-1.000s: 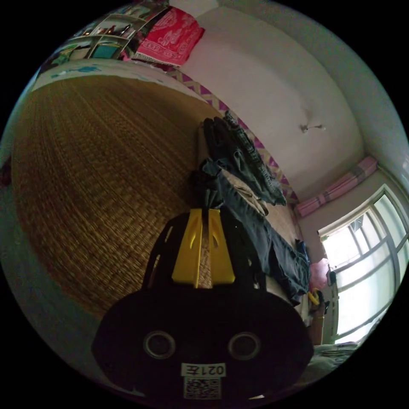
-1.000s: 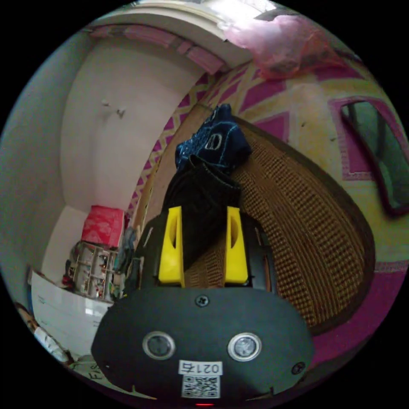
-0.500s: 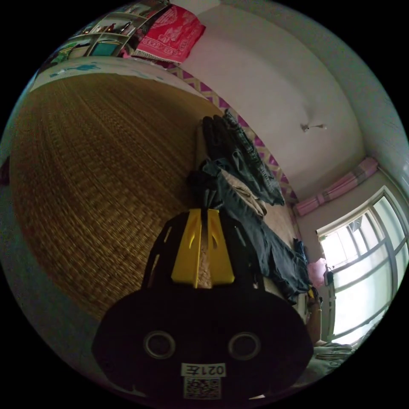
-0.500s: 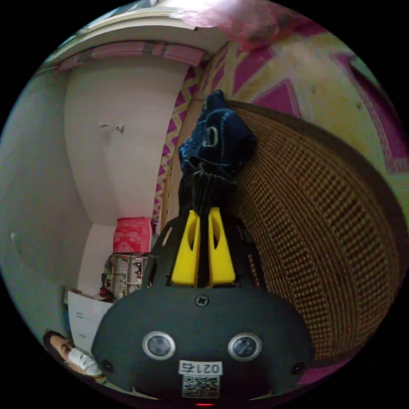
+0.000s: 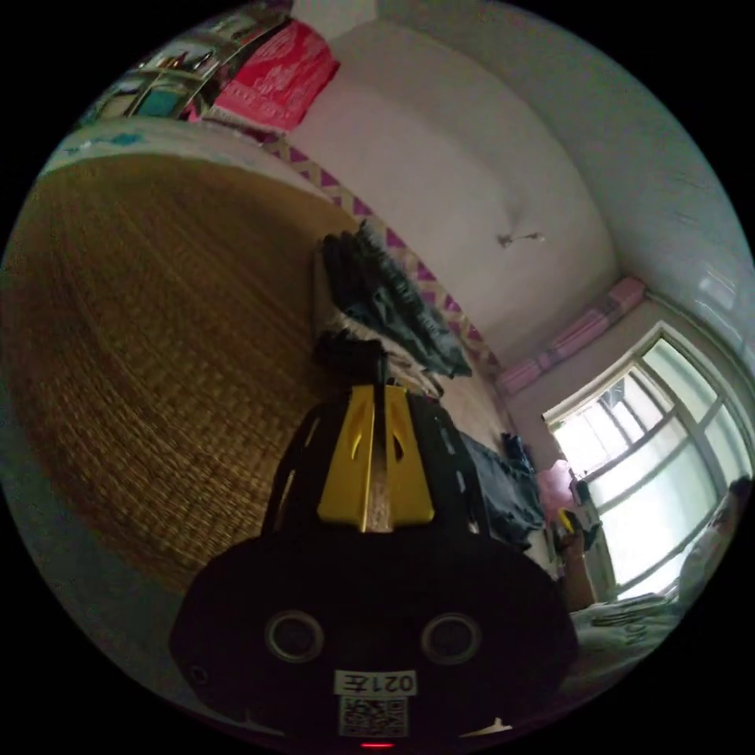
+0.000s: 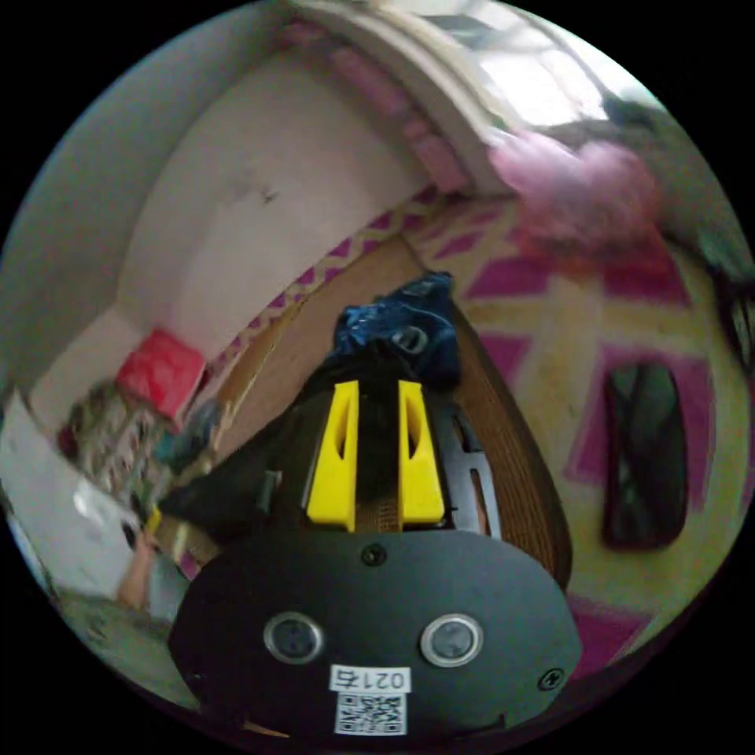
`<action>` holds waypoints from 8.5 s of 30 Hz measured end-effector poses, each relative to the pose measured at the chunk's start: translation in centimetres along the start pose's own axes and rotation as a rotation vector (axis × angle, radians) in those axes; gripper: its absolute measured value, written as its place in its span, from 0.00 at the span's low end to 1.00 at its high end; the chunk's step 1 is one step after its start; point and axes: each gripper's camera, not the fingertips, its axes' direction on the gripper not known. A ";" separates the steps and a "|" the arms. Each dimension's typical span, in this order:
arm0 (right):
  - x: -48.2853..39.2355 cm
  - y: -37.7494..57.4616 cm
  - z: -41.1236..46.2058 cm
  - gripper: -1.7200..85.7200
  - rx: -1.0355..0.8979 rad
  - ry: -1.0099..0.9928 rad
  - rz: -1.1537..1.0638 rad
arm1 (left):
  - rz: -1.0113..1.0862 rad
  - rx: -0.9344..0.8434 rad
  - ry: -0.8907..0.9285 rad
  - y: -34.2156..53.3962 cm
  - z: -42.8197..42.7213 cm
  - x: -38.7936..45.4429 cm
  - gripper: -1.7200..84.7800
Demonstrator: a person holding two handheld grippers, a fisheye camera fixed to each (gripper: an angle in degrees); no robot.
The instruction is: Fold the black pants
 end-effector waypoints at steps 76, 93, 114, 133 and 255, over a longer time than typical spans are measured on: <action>-18.0 21.9 -7.5 0.01 -0.420 -0.153 -0.653 | 0.322 -0.192 -0.354 17.2 -9.1 1.3 0.03; -19.5 20.3 -8.9 0.02 -0.462 -0.087 -0.696 | 0.183 -0.219 -0.269 11.0 -6.6 -2.9 0.01; -18.5 2.0 -0.8 0.03 -0.247 0.242 -0.520 | 0.431 -0.189 -0.197 12.8 -3.6 8.0 0.03; -5.5 -9.5 7.2 0.02 -0.460 0.111 -0.101 | 0.465 -0.477 -0.520 10.3 16.1 10.1 0.01; -54.5 47.3 23.0 0.01 -0.391 0.366 -1.047 | -0.111 -0.308 -0.123 4.7 10.4 -2.1 0.08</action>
